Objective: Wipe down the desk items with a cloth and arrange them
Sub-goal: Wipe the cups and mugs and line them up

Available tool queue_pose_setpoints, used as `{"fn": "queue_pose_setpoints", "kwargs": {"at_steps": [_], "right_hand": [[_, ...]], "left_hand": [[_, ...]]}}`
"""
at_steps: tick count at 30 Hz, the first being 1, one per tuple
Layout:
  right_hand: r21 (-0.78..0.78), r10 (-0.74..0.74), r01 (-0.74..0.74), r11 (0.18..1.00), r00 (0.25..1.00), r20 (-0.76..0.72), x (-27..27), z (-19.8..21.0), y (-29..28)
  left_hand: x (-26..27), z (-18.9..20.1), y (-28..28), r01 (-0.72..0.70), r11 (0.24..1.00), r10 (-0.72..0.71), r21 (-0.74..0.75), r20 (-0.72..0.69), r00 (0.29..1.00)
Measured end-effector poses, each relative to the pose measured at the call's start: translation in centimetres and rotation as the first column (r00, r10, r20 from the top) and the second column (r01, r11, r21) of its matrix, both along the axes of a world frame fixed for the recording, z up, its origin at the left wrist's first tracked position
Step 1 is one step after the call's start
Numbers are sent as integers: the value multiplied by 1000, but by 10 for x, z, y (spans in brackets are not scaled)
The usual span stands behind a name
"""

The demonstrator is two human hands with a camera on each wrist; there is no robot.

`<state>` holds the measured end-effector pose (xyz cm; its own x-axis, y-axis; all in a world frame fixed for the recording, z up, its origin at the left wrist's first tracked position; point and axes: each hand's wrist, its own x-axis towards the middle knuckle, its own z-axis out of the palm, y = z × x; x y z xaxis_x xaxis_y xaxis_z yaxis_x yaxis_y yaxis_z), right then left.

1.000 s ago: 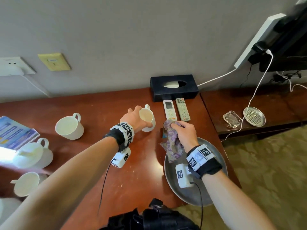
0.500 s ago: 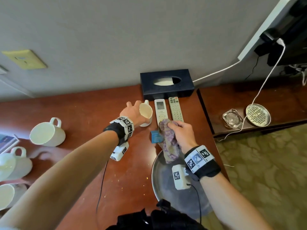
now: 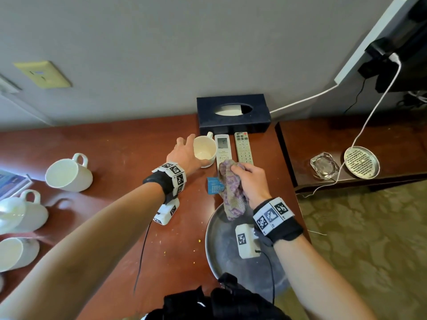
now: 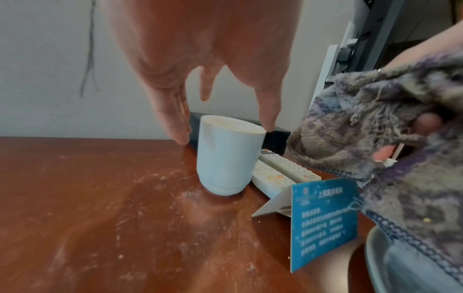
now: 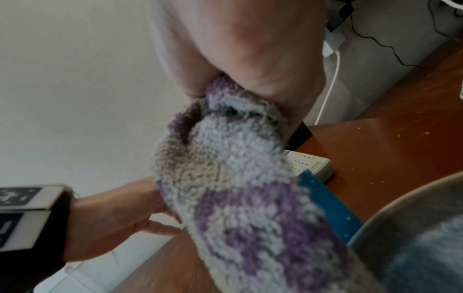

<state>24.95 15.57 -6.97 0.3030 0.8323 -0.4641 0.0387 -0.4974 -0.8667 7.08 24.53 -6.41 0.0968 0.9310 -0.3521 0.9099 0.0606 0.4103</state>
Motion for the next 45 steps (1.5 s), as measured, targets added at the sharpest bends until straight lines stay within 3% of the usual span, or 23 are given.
{"fn": "queue_pose_setpoints", "kwargs": {"at_steps": [12,20,27,39,45], "right_hand": [[129,127,-133,983,990,59,-87,26,-9],[132,190,-208,969,972,140,-171,10,-20],[130,241,-254,959,965,104,-244,9,-40],[107,222,-232,967,970,94,-278,4,-28],[90,215,-224,970,971,104,-277,-2,-16]], "left_hand": [[-116,39,-44,-153,983,155,97,-7,988],[-229,46,-84,-265,958,268,107,-15,963],[-309,45,-109,-359,925,362,125,-7,932],[-339,36,-97,-365,926,354,100,113,929],[-335,29,-73,-325,944,321,59,66,945]]}}
